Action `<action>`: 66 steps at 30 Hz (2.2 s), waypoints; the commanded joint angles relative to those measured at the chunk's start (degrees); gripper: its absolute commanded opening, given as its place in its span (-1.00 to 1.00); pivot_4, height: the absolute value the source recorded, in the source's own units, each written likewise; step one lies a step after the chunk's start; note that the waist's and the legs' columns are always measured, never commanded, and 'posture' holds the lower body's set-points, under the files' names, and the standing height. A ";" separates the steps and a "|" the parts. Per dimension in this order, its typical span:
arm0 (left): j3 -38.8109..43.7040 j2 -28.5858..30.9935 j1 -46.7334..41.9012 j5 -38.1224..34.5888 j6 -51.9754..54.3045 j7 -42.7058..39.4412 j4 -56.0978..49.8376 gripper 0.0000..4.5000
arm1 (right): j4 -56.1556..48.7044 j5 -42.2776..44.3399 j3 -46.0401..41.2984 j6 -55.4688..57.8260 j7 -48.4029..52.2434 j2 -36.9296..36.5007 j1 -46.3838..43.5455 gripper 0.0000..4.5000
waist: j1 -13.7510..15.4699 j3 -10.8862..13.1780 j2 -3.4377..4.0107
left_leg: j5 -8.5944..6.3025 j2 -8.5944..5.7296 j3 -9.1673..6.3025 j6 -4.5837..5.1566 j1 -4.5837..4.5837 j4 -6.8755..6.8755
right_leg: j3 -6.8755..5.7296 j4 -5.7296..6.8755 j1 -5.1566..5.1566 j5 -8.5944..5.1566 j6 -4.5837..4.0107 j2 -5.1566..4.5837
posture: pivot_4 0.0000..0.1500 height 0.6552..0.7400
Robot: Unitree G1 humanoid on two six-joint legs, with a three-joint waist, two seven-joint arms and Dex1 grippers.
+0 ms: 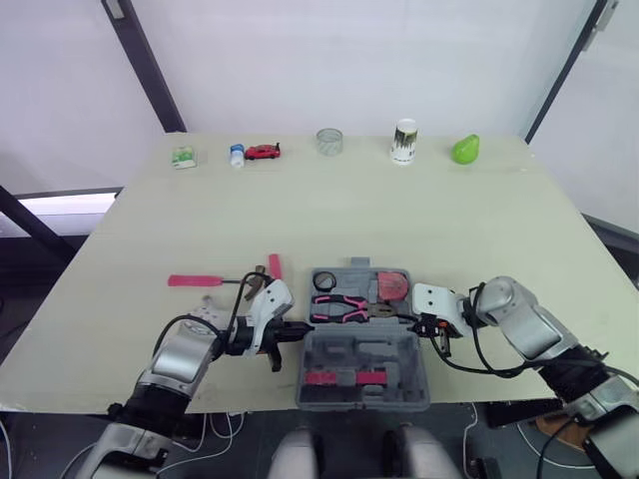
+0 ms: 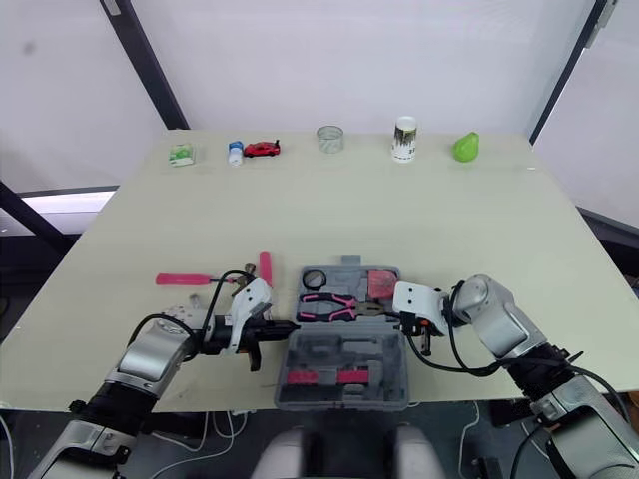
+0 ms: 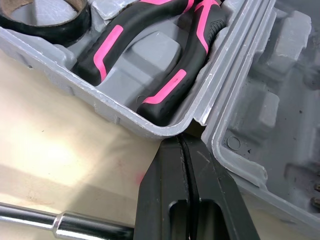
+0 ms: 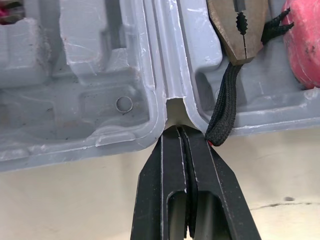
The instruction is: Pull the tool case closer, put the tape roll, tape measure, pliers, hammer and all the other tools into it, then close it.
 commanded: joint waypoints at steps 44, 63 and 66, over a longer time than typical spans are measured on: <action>0.08 -3.86 -5.15 1.59 -3.37 3.36 1.57 -0.98 | 2.28 -0.83 -1.69 -2.93 -1.65 3.42 -3.77 -1.00 | -0.04 0.00 0.01 | 0.00 0.00 -0.02 0.00 -0.06 0.00 | 0.00 -0.02 -0.01 0.00 0.00 0.00 | 1.00 1.00; -0.84 -5.61 -5.28 0.66 -1.55 1.40 -0.82 -0.98 | 1.30 -0.45 -2.91 -2.06 -1.60 1.34 -2.98 -1.00 | 0.16 0.06 0.09 | 0.00 -0.02 -0.02 0.00 -0.16 -0.01 | 0.00 -0.09 -0.03 0.00 0.01 -0.02 | 1.00 1.00; -1.11 -5.84 -5.17 0.59 -1.35 1.10 -1.33 -0.98 | 0.76 -0.33 -3.06 -1.67 -1.38 0.94 -2.55 -1.00 | 0.18 0.10 0.12 | 0.00 -0.01 -0.02 0.00 -0.19 -0.01 | -0.01 -0.10 -0.05 0.00 0.01 -0.02 | 1.00 1.00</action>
